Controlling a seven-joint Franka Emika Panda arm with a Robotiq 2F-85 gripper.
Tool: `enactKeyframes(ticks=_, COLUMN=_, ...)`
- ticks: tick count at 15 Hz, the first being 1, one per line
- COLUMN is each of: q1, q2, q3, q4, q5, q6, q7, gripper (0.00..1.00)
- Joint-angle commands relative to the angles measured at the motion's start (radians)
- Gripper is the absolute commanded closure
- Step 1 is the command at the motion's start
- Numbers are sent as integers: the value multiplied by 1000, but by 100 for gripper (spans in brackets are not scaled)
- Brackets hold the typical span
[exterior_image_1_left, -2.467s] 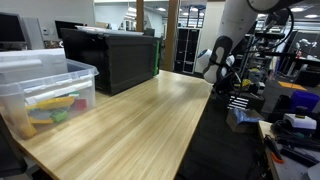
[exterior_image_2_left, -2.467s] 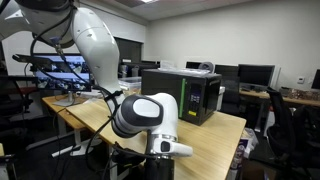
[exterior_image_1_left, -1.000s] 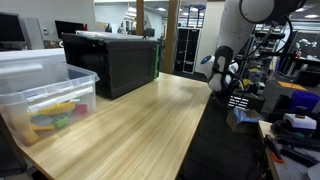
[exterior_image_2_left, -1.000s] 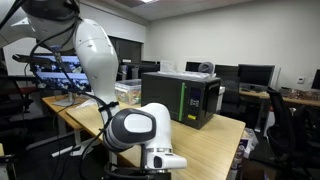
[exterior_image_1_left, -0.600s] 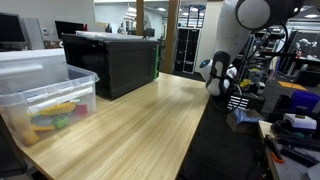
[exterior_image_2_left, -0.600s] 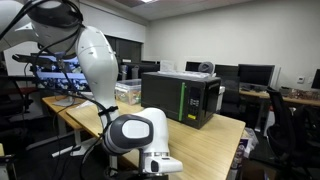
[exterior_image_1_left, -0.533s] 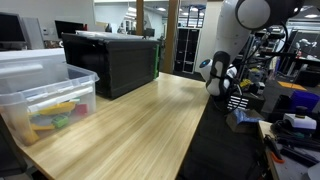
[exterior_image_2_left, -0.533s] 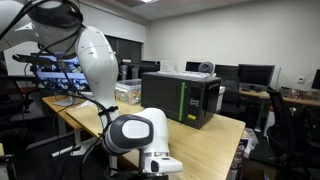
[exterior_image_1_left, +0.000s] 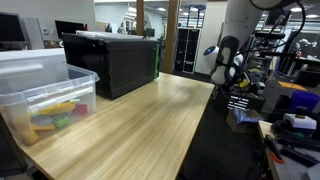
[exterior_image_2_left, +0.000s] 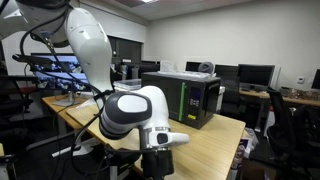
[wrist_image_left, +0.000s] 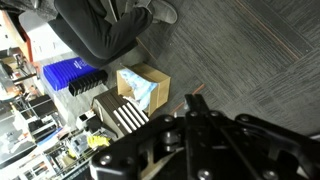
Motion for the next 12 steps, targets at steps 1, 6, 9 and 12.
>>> enactKeyframes(ticks=1, q1=42, q2=-244, q3=-89, q4=-96, q5=-36, q6=30, q7=-202, gripper=98)
enactKeyframes(ticks=6, q1=288, q2=-617, q3=-273, q4=-209, q5=-11, q6=-113, q7=-397, gripper=98)
enactKeyframes(ticks=9, q1=521, q2=-789, q3=-454, q4=-253, q5=-101, q6=-166, q7=-399, gripper=99)
enactKeyframes(ticks=12, q1=672, q2=-928, q3=-558, q4=-238, q5=-201, q6=-193, q7=-396, gripper=99)
